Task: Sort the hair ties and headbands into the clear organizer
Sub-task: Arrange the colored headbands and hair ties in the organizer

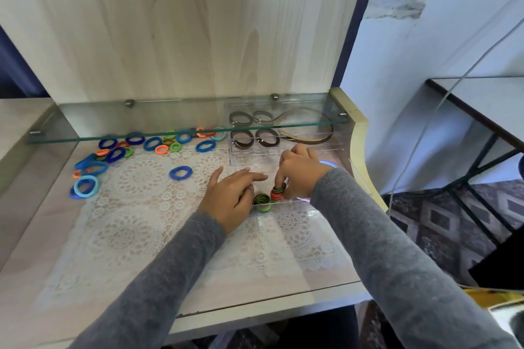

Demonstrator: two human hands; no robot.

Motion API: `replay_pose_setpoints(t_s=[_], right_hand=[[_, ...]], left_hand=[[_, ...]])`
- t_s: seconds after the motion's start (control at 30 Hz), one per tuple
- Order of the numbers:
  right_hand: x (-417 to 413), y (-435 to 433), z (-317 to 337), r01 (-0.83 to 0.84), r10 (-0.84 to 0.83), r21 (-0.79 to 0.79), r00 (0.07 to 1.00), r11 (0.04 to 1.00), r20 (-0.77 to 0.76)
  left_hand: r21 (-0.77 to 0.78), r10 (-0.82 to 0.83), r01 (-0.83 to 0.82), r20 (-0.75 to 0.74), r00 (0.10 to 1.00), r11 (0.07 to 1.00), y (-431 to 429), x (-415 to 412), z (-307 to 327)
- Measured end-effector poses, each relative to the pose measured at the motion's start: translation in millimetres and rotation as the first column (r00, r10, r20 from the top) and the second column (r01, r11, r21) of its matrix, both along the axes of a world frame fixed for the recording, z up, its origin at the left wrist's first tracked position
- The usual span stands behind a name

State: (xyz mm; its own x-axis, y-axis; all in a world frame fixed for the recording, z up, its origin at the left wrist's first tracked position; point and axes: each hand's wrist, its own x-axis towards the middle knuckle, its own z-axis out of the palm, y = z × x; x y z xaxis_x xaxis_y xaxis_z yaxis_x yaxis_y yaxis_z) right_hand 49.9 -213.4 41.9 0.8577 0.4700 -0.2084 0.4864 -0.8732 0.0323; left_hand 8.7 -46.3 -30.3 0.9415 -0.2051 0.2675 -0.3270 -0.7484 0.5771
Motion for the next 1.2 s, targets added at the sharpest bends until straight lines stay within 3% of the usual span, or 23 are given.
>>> replay_pose_setpoints(t_s=[0.3, 0.53, 0.83, 1.0, 1.2], right_hand=[[-6.5, 8.0, 14.8, 0.038, -0.064, -0.166, 0.986, 0.985, -0.152], [-7.9, 18.4, 20.7, 0.033, -0.109, -0.274, 0.958, 0.961, -0.267], [-14.3, 18.3, 33.6, 0.031, -0.122, -0.276, 0.939, 0.961, -0.322], [-14.2, 8.8, 35.8, 0.079, -0.126, -0.152, 0.937, 0.985, -0.326], [3.3, -7.0, 9.8, 0.24, -0.168, 0.23, 0.941, 0.943, -0.294]], left_hand=[[-0.051, -0.032, 0.033, 0.02, 0.999, 0.998, 1.0, -1.3, 1.1], [-0.031, -0.172, 0.173, 0.008, 0.985, 0.985, 0.7, -2.9, 2.7], [-0.007, -0.241, 0.241, 0.012, 0.97, 0.971, -0.6, -2.7, 0.7], [-0.019, -0.235, 0.235, -0.01, 0.972, 0.972, -0.9, -3.5, 0.2], [-0.048, -0.214, 0.214, -0.011, 0.977, 0.976, -2.1, -4.4, -1.1]])
